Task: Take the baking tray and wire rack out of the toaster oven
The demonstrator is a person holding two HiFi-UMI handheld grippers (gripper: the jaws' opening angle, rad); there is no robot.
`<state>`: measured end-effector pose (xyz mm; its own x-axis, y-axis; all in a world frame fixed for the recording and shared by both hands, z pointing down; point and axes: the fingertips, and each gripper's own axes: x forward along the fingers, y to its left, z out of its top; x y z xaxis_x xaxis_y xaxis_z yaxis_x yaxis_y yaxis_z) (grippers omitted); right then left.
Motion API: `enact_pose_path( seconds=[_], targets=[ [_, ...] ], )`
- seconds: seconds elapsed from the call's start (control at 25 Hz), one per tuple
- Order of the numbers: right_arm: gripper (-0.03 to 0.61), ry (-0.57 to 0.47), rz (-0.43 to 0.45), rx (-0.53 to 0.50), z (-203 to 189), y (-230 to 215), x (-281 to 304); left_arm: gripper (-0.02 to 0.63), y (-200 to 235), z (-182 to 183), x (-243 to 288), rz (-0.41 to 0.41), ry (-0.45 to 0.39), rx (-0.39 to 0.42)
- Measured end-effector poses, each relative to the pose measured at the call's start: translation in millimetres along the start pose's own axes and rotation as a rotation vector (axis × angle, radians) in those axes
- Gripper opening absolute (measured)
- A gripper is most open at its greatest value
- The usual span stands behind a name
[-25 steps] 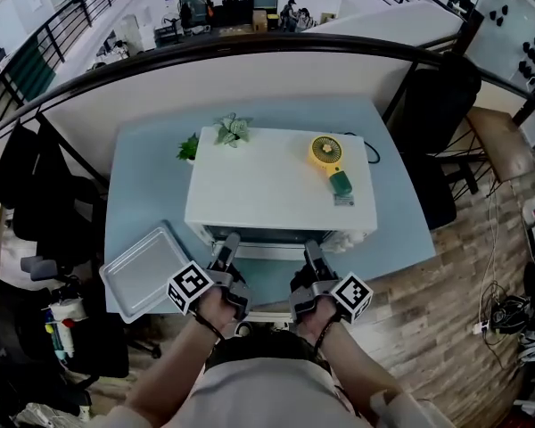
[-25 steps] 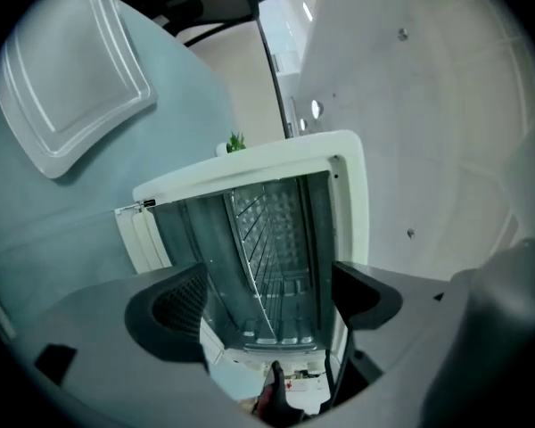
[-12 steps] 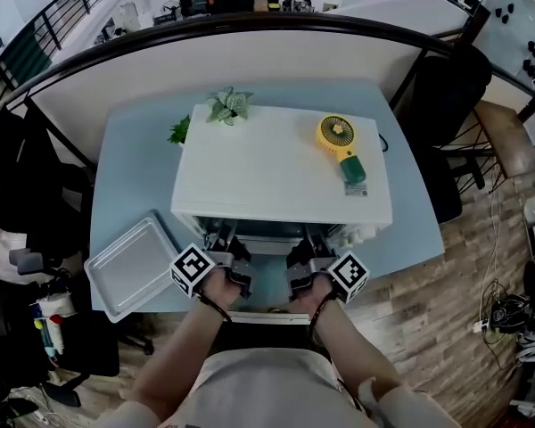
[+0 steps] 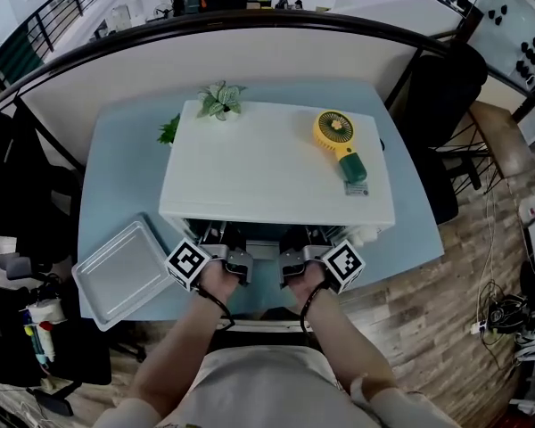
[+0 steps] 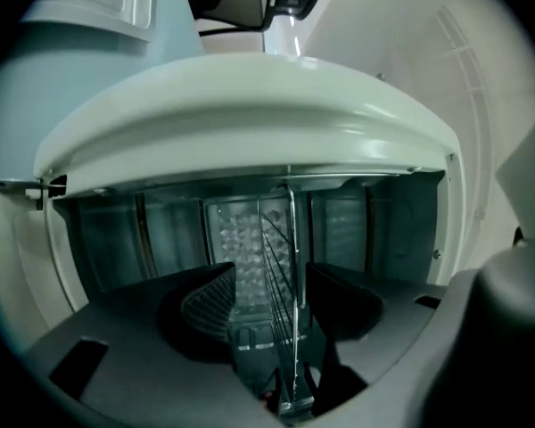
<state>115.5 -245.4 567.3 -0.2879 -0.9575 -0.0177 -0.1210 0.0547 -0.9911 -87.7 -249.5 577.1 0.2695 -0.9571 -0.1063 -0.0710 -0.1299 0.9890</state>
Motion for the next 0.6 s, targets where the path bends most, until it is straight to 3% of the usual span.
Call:
enact_pose_path(
  seconds=[0.28,0.48,0.6],
  targets=[
    [0.119,-0.056,0.072,0.01,13,1,19,0.18,0,9,17,-0.042,-0.035,-0.025],
    [0.023,-0.046,0.074,0.019,11,-8,19,0.028,-6,11,20,-0.071,-0.005,-0.014],
    [0.021,-0.038,0.063,0.016,9,-8,16,0.026,-6,11,17,-0.072,0.003,-0.016]
  ],
)
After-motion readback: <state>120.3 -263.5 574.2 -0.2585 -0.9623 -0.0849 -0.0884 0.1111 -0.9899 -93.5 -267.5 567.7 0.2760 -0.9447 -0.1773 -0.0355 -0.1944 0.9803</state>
